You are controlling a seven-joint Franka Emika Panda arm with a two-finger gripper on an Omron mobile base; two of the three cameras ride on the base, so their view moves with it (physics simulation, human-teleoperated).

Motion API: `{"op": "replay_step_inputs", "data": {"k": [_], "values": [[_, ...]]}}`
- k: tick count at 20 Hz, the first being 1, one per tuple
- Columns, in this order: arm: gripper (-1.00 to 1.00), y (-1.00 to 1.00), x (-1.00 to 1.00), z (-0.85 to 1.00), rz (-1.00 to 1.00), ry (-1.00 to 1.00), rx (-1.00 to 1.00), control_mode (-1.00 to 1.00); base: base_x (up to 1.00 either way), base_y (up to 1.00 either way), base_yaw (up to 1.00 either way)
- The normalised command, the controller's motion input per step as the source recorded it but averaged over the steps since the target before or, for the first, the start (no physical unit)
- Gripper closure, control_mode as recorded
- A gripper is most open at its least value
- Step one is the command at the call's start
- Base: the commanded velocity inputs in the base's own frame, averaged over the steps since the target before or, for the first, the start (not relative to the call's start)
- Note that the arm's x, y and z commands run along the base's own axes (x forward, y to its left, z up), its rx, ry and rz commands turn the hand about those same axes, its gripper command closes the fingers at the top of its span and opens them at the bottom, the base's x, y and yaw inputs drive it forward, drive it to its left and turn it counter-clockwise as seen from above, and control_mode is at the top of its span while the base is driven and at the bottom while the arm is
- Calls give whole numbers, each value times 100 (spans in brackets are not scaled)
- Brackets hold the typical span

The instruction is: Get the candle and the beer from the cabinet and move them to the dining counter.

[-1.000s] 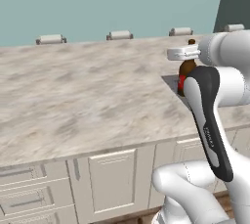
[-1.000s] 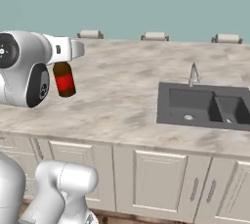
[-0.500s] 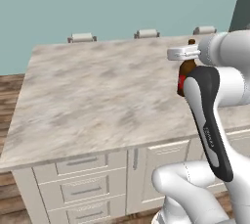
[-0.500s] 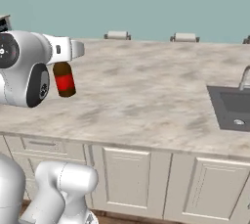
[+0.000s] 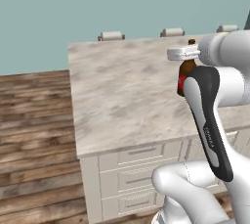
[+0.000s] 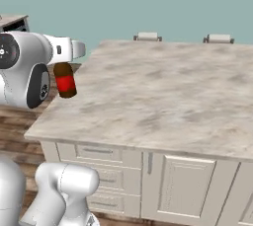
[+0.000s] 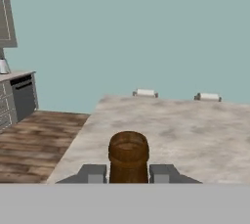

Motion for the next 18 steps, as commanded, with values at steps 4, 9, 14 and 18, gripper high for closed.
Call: {"op": "replay_step_inputs", "data": {"k": [4,9,14,18], "values": [[100,0,0,0,0,0,0,100,15,100,0],[100,0,0,0,0,0,0,100,17,100,0],[100,0,0,0,0,0,0,100,23,100,0],[100,0,0,0,0,0,0,100,25,100,0]]}}
